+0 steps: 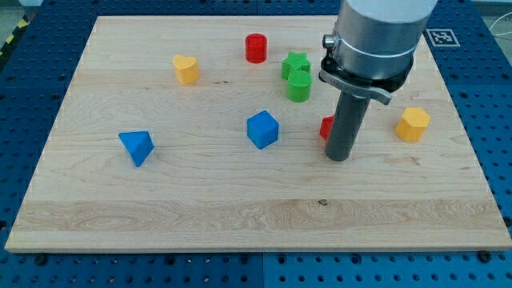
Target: Push the red star to the green circle
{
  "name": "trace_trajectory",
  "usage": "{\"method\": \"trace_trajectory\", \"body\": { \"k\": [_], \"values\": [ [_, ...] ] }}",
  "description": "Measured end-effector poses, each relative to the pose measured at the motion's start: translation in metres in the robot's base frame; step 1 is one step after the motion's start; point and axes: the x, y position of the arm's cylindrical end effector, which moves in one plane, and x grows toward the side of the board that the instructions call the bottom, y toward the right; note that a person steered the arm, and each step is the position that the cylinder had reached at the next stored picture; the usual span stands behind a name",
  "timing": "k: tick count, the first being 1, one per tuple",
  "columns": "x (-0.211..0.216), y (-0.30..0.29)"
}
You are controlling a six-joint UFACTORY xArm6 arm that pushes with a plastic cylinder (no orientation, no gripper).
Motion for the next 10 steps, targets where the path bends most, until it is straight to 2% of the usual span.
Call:
{"method": "trace_trajectory", "body": {
  "k": [2, 3, 5, 10],
  "values": [
    [0.001, 0.003],
    [0.019, 0.023],
    [0.017, 0.047],
    [-0.009, 0.013]
  ]
}}
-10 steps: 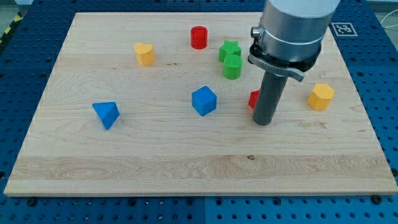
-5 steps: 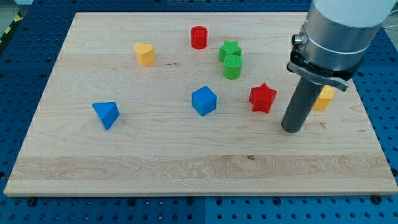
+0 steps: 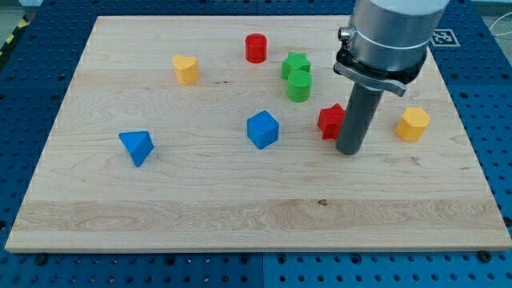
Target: Push the red star to the green circle
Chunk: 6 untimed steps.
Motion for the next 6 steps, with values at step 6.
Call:
{"method": "trace_trajectory", "body": {
  "k": [6],
  "values": [
    [-0.023, -0.026]
  ]
}}
